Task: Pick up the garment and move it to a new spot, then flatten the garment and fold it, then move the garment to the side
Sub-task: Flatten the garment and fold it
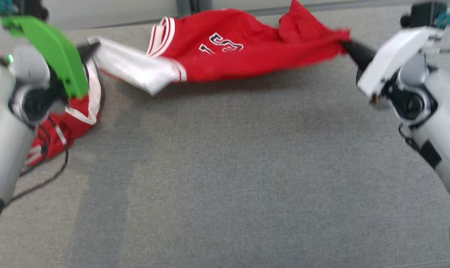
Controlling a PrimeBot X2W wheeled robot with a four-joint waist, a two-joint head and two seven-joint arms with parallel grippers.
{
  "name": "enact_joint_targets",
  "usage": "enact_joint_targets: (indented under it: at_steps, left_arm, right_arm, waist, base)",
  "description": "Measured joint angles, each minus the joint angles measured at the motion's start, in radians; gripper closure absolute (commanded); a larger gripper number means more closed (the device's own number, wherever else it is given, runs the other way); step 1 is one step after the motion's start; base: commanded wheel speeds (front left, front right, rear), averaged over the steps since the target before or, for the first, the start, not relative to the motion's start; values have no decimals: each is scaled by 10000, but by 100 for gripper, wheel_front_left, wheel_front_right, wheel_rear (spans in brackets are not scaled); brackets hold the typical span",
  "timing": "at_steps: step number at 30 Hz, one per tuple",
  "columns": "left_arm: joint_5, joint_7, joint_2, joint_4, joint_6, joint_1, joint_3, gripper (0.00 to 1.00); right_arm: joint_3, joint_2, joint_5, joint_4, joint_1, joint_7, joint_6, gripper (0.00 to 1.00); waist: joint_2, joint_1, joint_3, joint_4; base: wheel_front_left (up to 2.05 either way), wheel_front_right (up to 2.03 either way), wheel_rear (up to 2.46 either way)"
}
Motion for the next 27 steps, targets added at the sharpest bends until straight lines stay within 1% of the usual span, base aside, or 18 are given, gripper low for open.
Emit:
enact_joint_targets:
  at_steps: [5, 7, 9, 12, 15, 20, 23, 27]
  left_arm:
    - [-629, 1133, 855, -1693, -2, 1650, -616, 100]
    - [-825, 1603, 1256, -2428, 0, 2293, -840, 100]
    - [-1032, 2044, 1670, -3175, 178, 2845, -1053, 100]
    - [-1407, 2527, 2364, -4410, 662, 3621, -1135, 100]
    - [-1871, 2966, 3093, -5858, 1287, 4493, -1285, 100]
    - [-2491, 3283, 4192, -7814, 2161, 5704, -1425, 100]
    - [-2807, 3384, 4642, -8717, 2546, 6210, -1478, 100]
    - [-3154, 3471, 5114, -9570, 2901, 6550, -1436, 100]
  right_arm:
    - [637, -945, 646, -1197, 1600, 936, 0, 100]
    - [888, -1494, 802, -1701, 2322, 1350, 0, 100]
    - [1057, -1973, 978, -2199, 2970, 1712, -2, 100]
    - [1275, -2598, 1097, -3106, 3906, 2098, 0, 100]
    - [1365, -3227, 1256, -3919, 5000, 2405, 0, 100]
    - [1289, -4067, 1321, -4905, 6348, 2646, 0, 100]
    - [1164, -4433, 1329, -5356, 7019, 2882, 0, 100]
    - [773, -4752, 1375, -5868, 7547, 3175, 0, 100]
  waist:
    - [0, 0, -756, 33]
    - [0, -1, -1082, 58]
    - [0, -1, -1359, 83]
    - [0, -1, -1730, 115]
    - [0, -1, -2021, 130]
    - [0, -1, -2201, 59]
    - [0, -1, -2200, -9]
    - [0, -1, -2177, -75]
  base:
    - [0, 0, 0]
    - [0, 0, 0]
    - [0, 0, 0]
    - [0, 0, 0]
    - [0, 0, 0]
    - [0, 0, 0]
    - [0, 0, 0]
    - [0, 0, 0]
